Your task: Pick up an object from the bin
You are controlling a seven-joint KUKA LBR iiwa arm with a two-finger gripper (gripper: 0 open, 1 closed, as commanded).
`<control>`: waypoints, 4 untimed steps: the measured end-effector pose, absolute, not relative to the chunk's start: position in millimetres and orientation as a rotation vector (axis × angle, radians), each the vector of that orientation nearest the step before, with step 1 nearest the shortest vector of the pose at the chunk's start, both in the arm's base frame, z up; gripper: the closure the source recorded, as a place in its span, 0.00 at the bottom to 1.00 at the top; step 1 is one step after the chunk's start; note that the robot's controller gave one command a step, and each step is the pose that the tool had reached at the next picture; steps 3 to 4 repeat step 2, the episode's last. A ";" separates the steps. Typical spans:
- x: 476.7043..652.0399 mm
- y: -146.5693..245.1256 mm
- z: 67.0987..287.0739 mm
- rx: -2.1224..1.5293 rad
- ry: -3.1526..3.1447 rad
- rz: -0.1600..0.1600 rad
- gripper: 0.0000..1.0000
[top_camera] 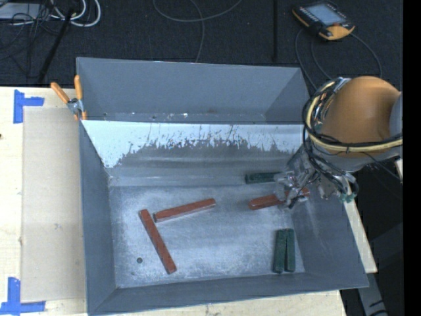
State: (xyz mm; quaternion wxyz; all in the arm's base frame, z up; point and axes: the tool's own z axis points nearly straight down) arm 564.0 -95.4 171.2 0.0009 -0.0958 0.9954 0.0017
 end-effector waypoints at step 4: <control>549.1 -144.0 215.7 -0.308 3.134 0.005 1.00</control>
Offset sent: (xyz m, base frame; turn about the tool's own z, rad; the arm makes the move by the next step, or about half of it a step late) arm -0.0389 -0.0429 0.1035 -0.0223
